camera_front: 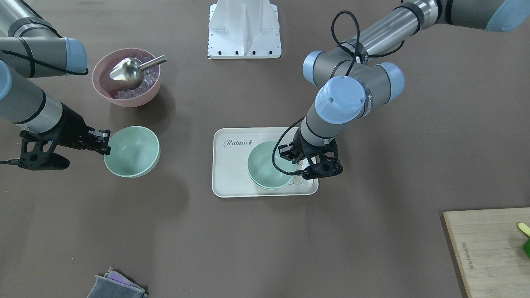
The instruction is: Stack green bowls together
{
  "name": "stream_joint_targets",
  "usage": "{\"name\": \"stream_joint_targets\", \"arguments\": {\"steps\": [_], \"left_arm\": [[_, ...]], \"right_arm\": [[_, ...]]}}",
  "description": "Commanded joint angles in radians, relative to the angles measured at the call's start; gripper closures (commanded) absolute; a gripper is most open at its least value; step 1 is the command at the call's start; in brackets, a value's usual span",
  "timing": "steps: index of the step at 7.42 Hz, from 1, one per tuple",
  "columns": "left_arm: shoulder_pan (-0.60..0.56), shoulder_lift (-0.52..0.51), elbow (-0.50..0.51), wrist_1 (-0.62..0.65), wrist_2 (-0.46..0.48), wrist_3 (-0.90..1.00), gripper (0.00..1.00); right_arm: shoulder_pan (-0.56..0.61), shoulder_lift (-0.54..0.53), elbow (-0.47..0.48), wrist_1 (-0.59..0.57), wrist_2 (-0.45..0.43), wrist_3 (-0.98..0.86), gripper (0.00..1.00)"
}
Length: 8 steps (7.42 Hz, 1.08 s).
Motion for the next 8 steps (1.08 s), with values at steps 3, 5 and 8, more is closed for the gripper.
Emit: {"name": "stream_joint_targets", "arguments": {"steps": [3,5,8], "left_arm": [[0.005,-0.002,0.003,0.000,0.000,-0.002,1.00],[0.010,-0.005,0.005,0.000,0.002,-0.009,1.00],[0.010,-0.003,0.008,0.000,0.002,-0.008,1.00]], "right_arm": [[0.000,0.002,0.003,0.000,0.000,0.000,1.00],[0.005,-0.002,0.008,-0.001,0.003,0.001,1.00],[0.005,-0.006,0.018,-0.002,0.002,0.005,1.00]]}}
